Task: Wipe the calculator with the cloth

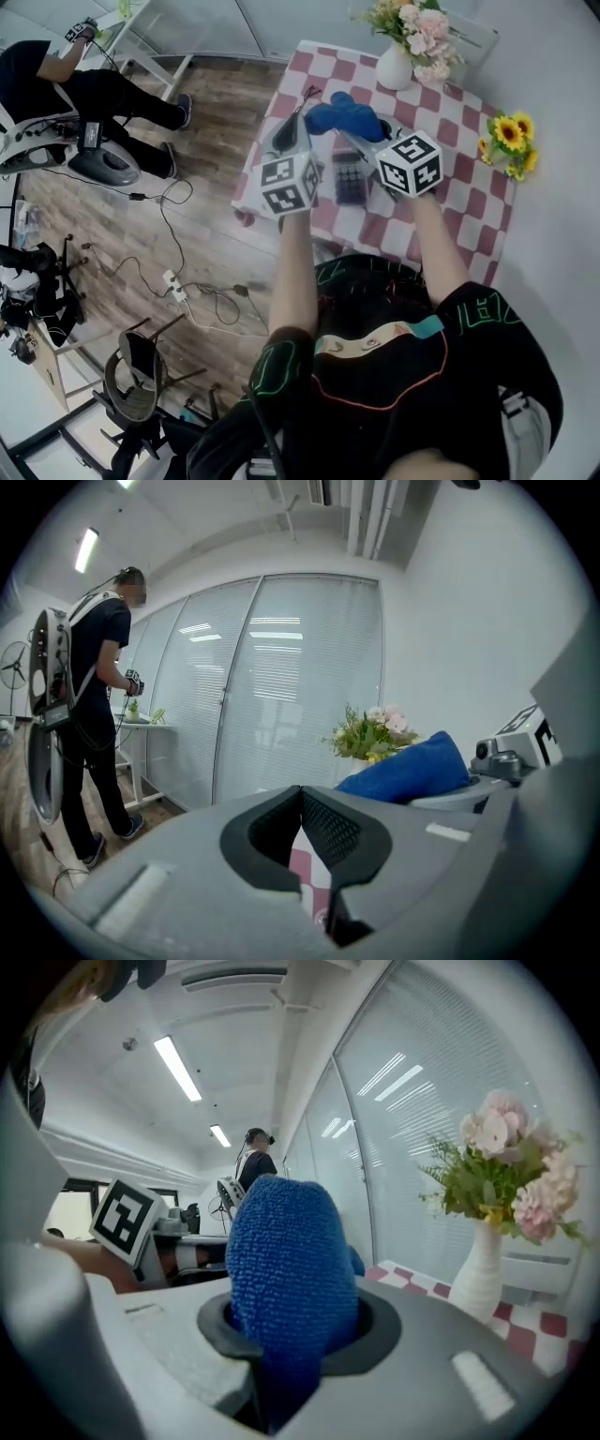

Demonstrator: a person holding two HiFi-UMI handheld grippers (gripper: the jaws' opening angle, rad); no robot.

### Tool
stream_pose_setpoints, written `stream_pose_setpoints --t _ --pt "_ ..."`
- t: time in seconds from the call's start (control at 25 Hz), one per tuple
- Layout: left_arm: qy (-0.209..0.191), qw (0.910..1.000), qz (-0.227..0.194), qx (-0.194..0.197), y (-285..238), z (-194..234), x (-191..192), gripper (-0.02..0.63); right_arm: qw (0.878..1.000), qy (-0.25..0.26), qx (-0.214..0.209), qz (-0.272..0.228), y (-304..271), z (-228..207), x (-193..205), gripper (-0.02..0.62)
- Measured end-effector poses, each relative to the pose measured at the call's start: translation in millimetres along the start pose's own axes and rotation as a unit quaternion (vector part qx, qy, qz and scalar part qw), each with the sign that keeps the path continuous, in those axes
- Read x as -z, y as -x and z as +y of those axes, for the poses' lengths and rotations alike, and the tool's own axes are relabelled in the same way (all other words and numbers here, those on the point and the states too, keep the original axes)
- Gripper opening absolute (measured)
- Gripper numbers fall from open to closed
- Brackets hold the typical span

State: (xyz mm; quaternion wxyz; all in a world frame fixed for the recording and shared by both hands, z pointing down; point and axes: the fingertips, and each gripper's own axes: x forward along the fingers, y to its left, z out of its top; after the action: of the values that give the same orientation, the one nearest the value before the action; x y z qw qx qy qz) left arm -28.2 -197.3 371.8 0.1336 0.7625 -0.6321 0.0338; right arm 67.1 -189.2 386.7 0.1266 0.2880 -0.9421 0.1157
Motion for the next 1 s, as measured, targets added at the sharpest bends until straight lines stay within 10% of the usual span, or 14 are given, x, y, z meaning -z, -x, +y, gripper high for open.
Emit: stream_pose_setpoints --t 0.68,1.0 --pt "-0.070 0.9950 -0.071 -0.002 -17 -25 -99 0.009 0.986 0.045 0.123 -0.100 30 -61 -140 0.120" --pt "-0.091 0.9898 -0.110 0.008 -16 -37 -129 0.009 0.968 0.026 0.222 -0.116 64 -77 -141 0.117"
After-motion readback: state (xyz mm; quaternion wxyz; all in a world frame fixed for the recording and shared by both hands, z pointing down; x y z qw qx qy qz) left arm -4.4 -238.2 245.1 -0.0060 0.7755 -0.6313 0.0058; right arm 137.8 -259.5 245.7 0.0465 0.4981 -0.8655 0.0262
